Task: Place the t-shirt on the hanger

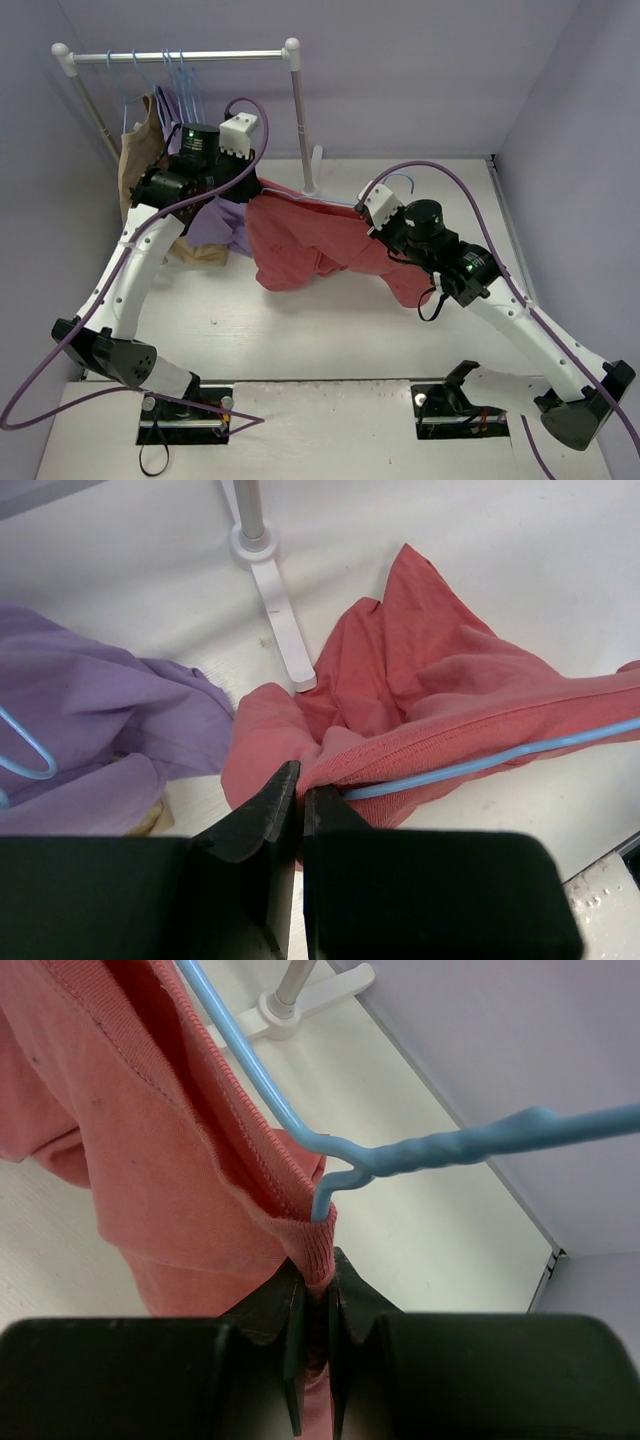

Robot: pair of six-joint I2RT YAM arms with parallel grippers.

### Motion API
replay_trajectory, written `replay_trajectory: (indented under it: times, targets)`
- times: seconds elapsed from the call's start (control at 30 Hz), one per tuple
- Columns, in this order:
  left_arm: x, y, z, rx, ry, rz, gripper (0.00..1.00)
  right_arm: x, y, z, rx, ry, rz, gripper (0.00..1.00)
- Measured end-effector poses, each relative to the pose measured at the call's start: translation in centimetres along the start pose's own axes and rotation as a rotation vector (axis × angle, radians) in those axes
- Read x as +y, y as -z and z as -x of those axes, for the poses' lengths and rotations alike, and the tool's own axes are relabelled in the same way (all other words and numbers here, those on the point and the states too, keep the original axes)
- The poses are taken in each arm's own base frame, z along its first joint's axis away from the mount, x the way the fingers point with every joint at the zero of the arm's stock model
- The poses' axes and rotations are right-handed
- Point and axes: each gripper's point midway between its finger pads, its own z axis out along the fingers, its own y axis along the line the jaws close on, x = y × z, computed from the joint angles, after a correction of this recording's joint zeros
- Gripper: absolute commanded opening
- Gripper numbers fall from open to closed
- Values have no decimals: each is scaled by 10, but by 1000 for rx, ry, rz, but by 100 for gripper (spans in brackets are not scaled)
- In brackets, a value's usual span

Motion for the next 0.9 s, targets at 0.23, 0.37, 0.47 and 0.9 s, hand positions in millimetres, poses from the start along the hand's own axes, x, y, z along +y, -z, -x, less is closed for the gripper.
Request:
replay_trajectory:
  times: [0.23, 0.37, 0.47, 0.9]
  targets:
    - [-16, 15, 17, -46, -22, -75, 0, 22, -9, 2, 4, 26, 65, 0]
    - [-20, 21, 20, -62, -26, -90, 0, 34, -12, 8, -2, 40, 105, 0]
    - [-22, 22, 19, -60, -24, -97, 0, 31, -9, 19, -24, 37, 108, 0]
    - [-34, 51, 59, -155, -4, -80, 0, 0, 28, 87, -215, 28, 75, 0]
